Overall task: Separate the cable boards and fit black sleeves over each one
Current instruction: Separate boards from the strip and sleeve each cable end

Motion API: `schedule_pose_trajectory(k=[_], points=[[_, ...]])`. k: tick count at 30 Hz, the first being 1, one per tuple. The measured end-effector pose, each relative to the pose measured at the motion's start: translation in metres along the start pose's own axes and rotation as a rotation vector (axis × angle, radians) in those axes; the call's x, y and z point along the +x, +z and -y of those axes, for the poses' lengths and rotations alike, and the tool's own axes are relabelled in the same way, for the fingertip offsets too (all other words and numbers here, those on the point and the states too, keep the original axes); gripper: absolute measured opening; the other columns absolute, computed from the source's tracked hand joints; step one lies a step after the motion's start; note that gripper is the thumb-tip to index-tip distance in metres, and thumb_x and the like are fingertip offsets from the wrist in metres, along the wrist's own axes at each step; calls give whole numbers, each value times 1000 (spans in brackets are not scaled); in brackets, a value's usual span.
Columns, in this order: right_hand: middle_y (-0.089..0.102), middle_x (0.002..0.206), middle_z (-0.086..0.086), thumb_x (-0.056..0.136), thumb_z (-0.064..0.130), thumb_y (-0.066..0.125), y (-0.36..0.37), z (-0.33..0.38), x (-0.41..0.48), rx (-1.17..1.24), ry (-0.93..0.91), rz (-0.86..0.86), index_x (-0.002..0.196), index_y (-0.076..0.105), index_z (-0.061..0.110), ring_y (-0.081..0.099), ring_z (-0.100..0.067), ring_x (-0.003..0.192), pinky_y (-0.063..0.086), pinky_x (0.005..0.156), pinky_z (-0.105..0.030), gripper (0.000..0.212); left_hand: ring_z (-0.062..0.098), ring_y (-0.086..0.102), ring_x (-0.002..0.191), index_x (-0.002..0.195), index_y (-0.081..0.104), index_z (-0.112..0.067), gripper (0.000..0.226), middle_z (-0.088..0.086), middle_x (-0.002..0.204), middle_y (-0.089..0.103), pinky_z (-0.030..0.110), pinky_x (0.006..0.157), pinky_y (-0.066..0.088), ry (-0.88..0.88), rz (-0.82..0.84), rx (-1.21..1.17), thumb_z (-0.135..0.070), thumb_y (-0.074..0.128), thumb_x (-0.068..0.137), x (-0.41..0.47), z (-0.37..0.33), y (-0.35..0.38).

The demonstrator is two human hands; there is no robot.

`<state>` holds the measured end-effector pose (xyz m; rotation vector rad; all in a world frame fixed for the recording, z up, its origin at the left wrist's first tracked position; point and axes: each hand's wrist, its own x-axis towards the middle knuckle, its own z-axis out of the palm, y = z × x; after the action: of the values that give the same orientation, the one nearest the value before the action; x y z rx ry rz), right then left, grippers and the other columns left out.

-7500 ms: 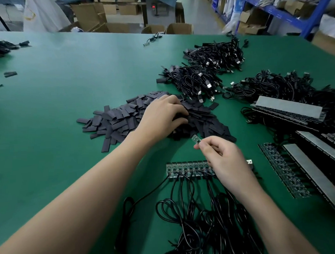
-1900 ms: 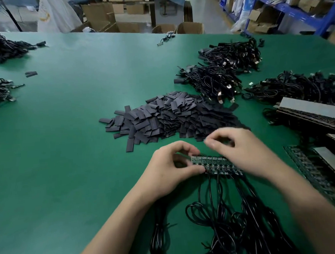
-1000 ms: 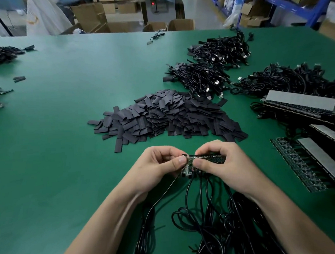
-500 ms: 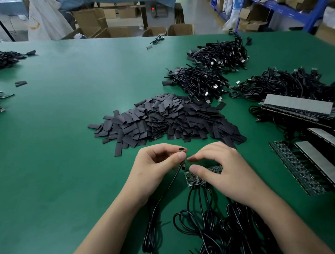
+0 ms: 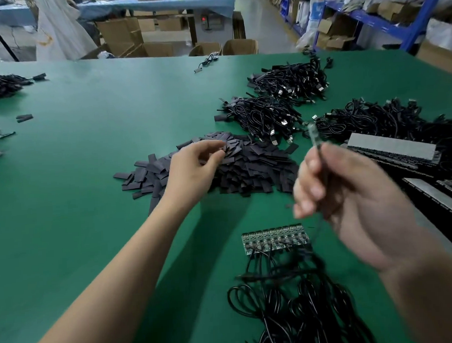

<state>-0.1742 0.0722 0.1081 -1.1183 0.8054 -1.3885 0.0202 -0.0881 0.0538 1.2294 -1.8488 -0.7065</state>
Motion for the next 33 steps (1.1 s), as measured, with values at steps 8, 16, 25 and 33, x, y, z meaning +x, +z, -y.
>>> schedule_pose_trajectory(k=[8,16,25,33], points=[[44,51,3,96,41,60,-20,1,7,-503,286,-125,71,69,21,30,-11,36,28,37,-16,33,24,63,117,138,63,-18,42,3,132,68,37,104,48,-23,49,325,-26,69,97,58,36,27],[39,56,6,103,41,54,-17,-65,5,-633,295,-177,84,69,22,30,-9,47,28,46,-25,30,16,68,99,121,73,-22,41,-3,112,75,31,97,53,-128,80,193,-30,85,83,75,47,31],[37,58,10,90,63,50,-17,-77,-1,-592,107,-258,87,69,30,31,-12,51,29,51,-32,38,7,63,104,120,72,-27,46,-6,115,67,24,96,51,22,39,15,-33,89,77,41,16,17],[49,52,21,93,56,58,-16,-72,-8,-529,49,-215,99,75,31,43,2,47,34,50,-8,31,15,66,93,94,80,-27,29,-9,100,66,27,84,56,177,268,-198,-42,86,70,-65,-22,9]])
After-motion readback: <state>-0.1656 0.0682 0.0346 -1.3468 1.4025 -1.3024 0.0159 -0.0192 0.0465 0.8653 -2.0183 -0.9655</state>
